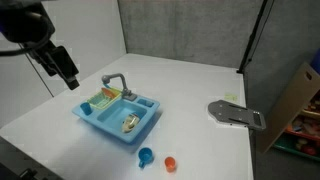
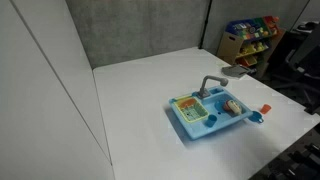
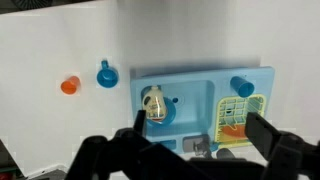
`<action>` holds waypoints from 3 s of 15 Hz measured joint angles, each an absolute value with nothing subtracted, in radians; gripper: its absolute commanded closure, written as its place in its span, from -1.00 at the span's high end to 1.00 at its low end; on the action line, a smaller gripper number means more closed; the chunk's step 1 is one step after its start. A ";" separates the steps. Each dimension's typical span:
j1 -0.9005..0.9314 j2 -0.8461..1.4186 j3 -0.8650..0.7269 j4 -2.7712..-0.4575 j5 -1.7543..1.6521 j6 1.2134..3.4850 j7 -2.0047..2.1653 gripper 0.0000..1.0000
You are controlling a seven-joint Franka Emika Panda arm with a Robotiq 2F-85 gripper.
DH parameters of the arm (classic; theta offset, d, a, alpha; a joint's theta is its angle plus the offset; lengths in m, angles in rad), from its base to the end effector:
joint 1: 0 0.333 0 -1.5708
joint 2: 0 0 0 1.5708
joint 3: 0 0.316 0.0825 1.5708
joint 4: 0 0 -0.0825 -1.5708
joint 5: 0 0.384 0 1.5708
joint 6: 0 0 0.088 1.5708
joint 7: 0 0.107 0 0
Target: Move the bottle from the sink to the table
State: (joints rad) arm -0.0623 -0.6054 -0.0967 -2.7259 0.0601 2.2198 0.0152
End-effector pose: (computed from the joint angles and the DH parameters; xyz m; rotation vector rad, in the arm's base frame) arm 0.3530 -0.0528 0.4110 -3.0251 0.2940 -0.1561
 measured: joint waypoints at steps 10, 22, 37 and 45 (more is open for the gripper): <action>-0.062 -0.604 -0.086 -2.718 0.060 2.217 0.015 1.00; -0.061 -0.393 -0.018 -2.506 0.060 2.215 0.207 1.00; -0.083 0.035 -0.061 -2.213 0.059 2.219 0.277 1.00; -0.082 0.159 -0.083 -2.193 0.023 2.321 0.290 1.00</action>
